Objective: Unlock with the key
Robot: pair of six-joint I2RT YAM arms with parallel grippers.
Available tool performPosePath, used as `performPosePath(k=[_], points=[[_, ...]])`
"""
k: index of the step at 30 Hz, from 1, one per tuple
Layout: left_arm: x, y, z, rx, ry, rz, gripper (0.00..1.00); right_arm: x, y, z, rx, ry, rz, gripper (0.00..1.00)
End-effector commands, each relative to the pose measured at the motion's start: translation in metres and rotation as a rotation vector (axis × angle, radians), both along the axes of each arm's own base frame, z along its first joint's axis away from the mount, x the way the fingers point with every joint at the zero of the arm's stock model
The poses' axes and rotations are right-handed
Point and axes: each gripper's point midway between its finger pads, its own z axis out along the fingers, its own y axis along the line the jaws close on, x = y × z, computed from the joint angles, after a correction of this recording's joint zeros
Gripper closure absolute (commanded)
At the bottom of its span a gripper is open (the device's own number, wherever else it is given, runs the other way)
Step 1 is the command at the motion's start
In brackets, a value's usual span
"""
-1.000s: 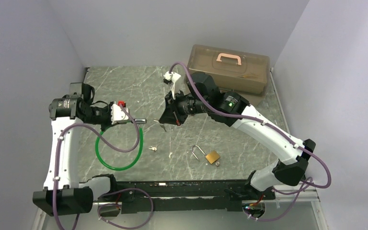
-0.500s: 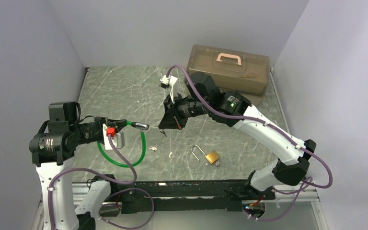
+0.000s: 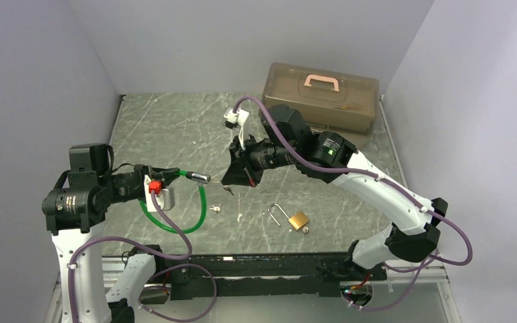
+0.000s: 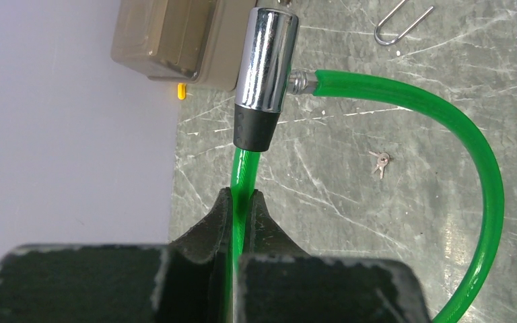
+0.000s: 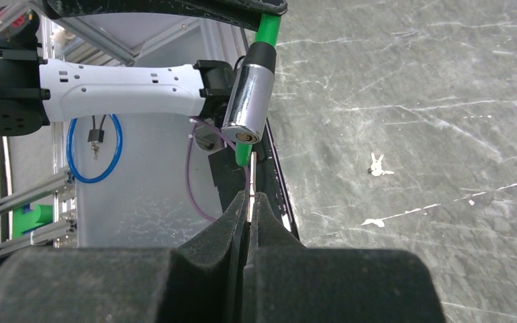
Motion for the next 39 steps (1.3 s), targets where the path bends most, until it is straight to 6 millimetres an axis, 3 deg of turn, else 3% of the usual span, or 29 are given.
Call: performPosePath(k=[1, 15, 39], points=[[-0.001, -0.007, 0.010, -0.029, -0.052, -0.047, 1.00, -0.005, -0.013, 0.040, 0.083, -0.078, -0.019, 1.00], [-0.003, -0.009, 0.011, -0.042, -0.055, -0.056, 1.00, -0.005, -0.002, 0.044, 0.117, -0.070, 0.002, 1.00], [-0.005, -0.011, 0.018, -0.059, -0.068, -0.061, 1.00, -0.008, 0.004, 0.026, 0.098, -0.035, 0.023, 1.00]])
